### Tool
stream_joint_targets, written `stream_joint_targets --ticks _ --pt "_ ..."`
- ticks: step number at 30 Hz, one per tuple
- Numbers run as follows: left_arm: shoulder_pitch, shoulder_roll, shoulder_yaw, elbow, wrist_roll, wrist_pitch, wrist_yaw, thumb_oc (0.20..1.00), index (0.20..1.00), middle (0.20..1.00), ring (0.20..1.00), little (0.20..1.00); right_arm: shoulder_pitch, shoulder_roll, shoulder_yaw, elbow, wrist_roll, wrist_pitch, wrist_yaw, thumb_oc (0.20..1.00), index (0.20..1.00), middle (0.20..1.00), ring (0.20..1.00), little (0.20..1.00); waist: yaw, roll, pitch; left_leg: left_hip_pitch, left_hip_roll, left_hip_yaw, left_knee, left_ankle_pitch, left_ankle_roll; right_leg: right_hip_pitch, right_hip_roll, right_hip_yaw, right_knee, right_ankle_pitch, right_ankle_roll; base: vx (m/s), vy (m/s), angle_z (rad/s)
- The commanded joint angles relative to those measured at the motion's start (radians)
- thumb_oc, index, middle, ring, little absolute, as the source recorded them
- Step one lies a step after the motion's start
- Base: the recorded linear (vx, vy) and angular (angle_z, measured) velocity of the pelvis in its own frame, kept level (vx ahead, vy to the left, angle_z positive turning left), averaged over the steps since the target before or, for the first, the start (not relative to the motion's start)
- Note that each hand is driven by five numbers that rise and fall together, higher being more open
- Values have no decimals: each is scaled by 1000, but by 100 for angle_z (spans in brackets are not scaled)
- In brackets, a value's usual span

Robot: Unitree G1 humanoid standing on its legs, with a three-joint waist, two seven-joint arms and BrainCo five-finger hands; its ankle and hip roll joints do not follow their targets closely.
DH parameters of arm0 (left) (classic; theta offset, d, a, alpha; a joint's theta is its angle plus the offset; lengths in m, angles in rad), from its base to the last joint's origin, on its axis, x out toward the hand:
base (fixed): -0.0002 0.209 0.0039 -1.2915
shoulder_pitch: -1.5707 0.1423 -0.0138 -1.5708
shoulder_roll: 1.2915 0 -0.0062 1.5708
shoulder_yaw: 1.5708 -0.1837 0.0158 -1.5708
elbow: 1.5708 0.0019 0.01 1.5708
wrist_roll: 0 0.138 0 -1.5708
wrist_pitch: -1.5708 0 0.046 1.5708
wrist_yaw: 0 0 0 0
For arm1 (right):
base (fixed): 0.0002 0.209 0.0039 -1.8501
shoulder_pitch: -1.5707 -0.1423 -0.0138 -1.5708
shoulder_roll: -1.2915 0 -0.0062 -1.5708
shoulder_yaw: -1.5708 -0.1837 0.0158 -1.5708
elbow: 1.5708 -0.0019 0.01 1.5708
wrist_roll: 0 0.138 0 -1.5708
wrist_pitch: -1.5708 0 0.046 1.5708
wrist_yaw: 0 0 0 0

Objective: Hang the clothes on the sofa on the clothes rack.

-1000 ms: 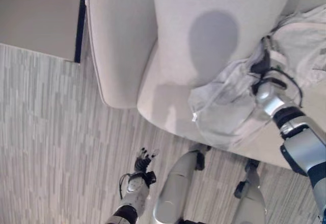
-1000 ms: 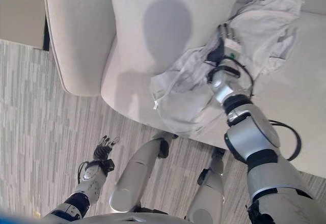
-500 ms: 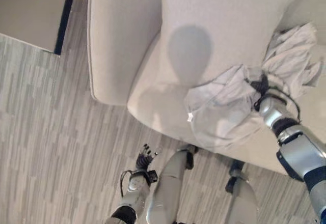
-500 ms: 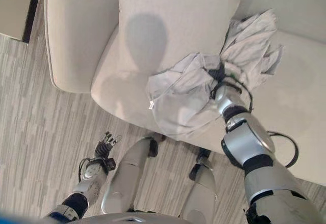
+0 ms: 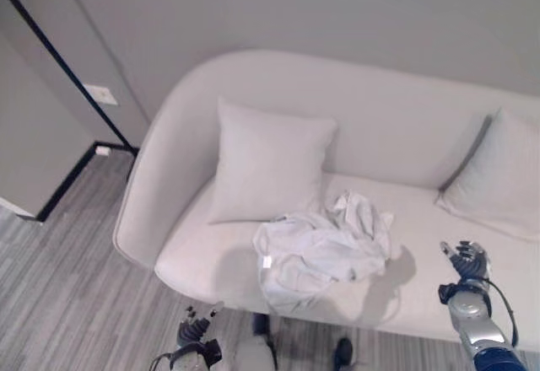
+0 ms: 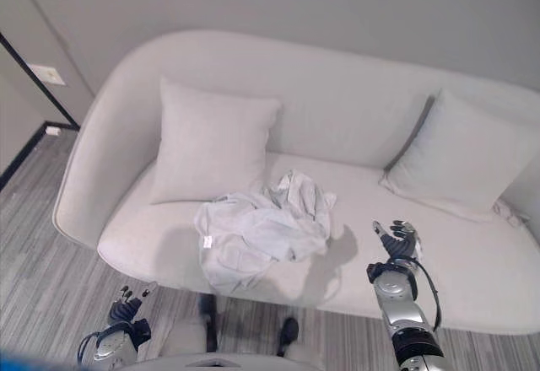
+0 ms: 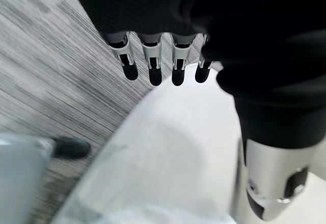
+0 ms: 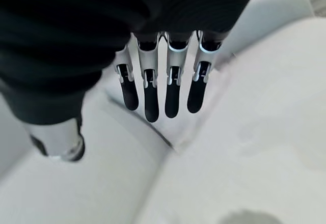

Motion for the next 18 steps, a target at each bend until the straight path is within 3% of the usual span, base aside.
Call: stream_joint_targets --ticks 1,2,4,6,8,10,14,18 --pt "-118 16 -74 -18 59 -20 -17 1000 1000 1000 1000 1000 -163 -35 8 9 50 -74 30 200 200 200 200 200 10 3 76 -98 30 -34 51 68 -18 84 -101 38 0 -11 47 24 -51 7" --pt "-116 19 -79 -24 64 -13 -29 1000 1000 1000 1000 1000 -153 -37 23 23 37 -66 49 1000 1000 1000 1000 1000 15 -1 67 -95 33 -36 54 67 -18 92 -100 34 -3 -12 46 59 -63 -9" --pt "-129 28 -112 -18 98 -17 -50 1000 1000 1000 1000 1000 -189 -61 123 102 -68 -52 86 1000 1000 1000 1000 1000 30 7 77 -122 30 -52 74 63 -18 95 -98 32 -9 -11 43 16 -55 -5" --pt "-158 37 -143 -1 114 -37 -48 1000 1000 1000 1000 1000 -299 -71 252 205 -179 -33 78 1000 1000 1000 1000 1000 54 36 118 -170 21 -65 98 60 -17 66 -102 38 -5 -1 42 -28 30 26" --pt "-183 37 -152 6 98 -55 -33 1000 1000 1000 1000 1000 -379 -66 306 275 -203 -30 66 1000 1000 1000 1000 1000 68 58 149 -202 16 -74 120 54 -17 43 -107 47 -1 4 42 7 88 42" --pt "-230 41 -179 7 72 -86 -7 1000 1000 1000 1000 1000 -526 -58 385 402 -213 -29 37 1000 1000 1000 1000 1000 94 93 200 -264 11 -74 165 39 -17 -3 -124 59 5 17 44 39 134 39" --pt "-281 48 -222 18 76 -123 42 1000 1000 1000 1000 1000 -711 -89 445 541 -250 -12 -43 1000 1000 1000 1000 1000 125 126 249 -356 13 -65 239 -13 -32 -63 -150 71 -4 32 58 117 131 5" --pt "-328 59 -275 0 198 -141 120 1000 1000 1000 1000 1000 -800 -144 563 647 -465 72 -127 1000 1000 1000 1000 1000 139 155 281 -480 15 -50 321 -54 -29 -148 -177 70 -6 55 71 67 96 -13"
